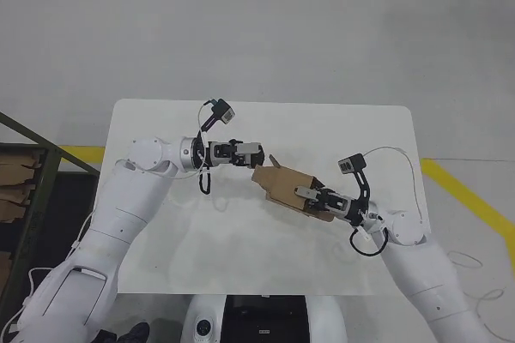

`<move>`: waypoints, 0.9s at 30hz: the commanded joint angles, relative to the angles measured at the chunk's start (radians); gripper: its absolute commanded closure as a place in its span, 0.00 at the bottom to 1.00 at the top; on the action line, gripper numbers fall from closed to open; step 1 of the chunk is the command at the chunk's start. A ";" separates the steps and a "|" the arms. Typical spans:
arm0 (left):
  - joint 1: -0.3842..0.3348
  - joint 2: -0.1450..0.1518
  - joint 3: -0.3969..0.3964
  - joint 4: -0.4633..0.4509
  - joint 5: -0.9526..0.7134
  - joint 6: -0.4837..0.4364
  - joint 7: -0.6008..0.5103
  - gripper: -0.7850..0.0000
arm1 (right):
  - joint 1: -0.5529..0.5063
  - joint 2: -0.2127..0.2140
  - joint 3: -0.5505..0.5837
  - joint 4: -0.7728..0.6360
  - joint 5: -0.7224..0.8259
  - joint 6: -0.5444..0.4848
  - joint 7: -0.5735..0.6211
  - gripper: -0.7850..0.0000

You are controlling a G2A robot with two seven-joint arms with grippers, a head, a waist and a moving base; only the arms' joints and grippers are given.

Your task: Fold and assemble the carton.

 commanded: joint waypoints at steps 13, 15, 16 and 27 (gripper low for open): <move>-0.017 -0.005 0.026 -0.004 0.005 0.011 0.001 0.00 | 0.003 -0.009 -0.070 -0.022 -0.016 0.011 0.038 1.00; -0.021 -0.008 0.038 0.003 0.006 0.011 -0.003 0.00 | 0.008 -0.009 -0.070 -0.013 -0.013 0.012 0.032 1.00; -0.022 -0.009 0.041 0.006 0.005 0.012 -0.004 0.00 | 0.011 -0.009 -0.069 -0.009 -0.012 0.013 0.029 1.00; -0.018 -0.011 0.050 0.004 -0.019 0.004 -0.025 0.00 | 0.039 -0.005 -0.016 0.046 0.013 0.006 -0.021 1.00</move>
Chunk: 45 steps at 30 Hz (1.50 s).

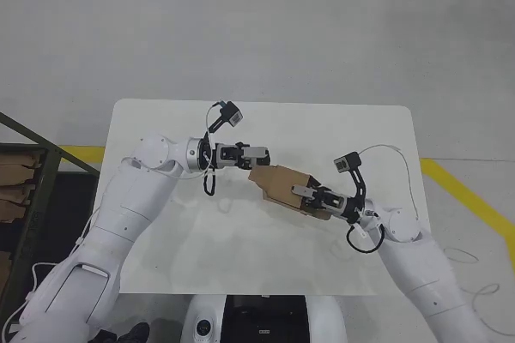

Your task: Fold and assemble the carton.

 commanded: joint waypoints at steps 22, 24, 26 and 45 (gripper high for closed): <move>-0.024 -0.022 0.066 0.008 -0.020 0.004 -0.006 0.00 | 0.002 0.001 0.014 0.003 0.011 0.002 0.001 1.00; -0.025 -0.023 0.067 0.010 -0.021 0.002 -0.006 0.00 | 0.003 0.002 0.015 0.005 0.012 0.003 0.000 1.00; -0.027 -0.024 0.067 0.011 -0.022 0.000 -0.007 0.00 | 0.004 0.002 0.017 0.006 0.012 0.002 0.001 1.00; -0.008 -0.002 0.018 0.007 0.076 0.008 -0.009 0.00 | 0.017 0.005 0.048 0.041 0.007 0.001 -0.030 1.00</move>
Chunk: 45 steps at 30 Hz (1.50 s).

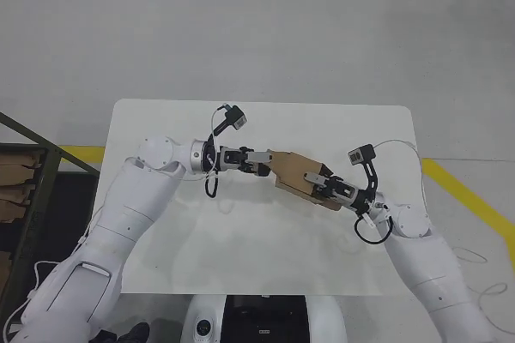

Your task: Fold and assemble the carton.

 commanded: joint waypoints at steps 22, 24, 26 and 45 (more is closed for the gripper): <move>0.011 0.021 0.016 -0.072 0.240 0.095 0.076 0.00 | -0.049 0.013 0.053 -0.083 0.022 -0.015 0.017 1.00; 0.010 0.021 0.017 -0.071 0.240 0.097 0.079 0.00 | -0.054 0.014 0.058 -0.090 0.025 -0.017 0.024 1.00; 0.008 0.021 0.018 -0.074 0.237 0.100 0.081 0.00 | -0.059 0.015 0.061 -0.094 0.024 -0.019 0.027 1.00; -0.008 0.017 0.045 -0.039 0.248 0.117 0.108 0.00 | -0.078 0.019 0.065 -0.136 0.031 -0.022 0.044 1.00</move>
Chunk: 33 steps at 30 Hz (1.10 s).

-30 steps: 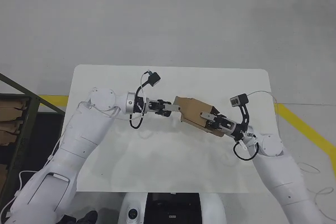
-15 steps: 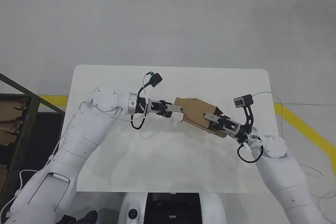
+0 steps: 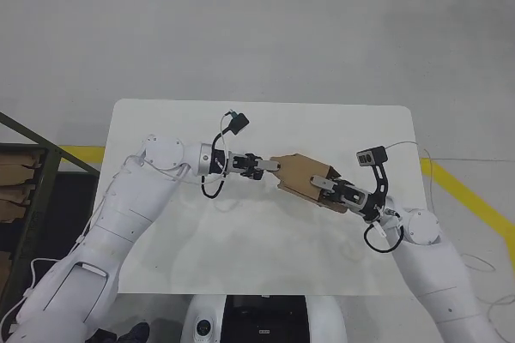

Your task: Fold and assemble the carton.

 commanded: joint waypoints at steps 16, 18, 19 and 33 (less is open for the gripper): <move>-0.008 -0.007 0.032 0.027 -0.022 -0.006 -0.019 0.00 | 0.004 0.000 -0.006 -0.007 0.075 0.017 0.048 1.00; -0.010 -0.009 0.038 0.027 -0.024 -0.006 -0.021 0.00 | 0.006 -0.001 -0.009 -0.006 0.083 0.019 0.060 1.00; -0.012 -0.009 0.041 0.026 -0.023 -0.006 -0.022 0.00 | 0.006 -0.001 -0.011 -0.006 0.086 0.020 0.066 1.00; -0.023 -0.016 0.062 0.003 -0.028 -0.007 -0.019 0.00 | 0.018 -0.005 -0.029 0.009 0.116 0.028 0.099 1.00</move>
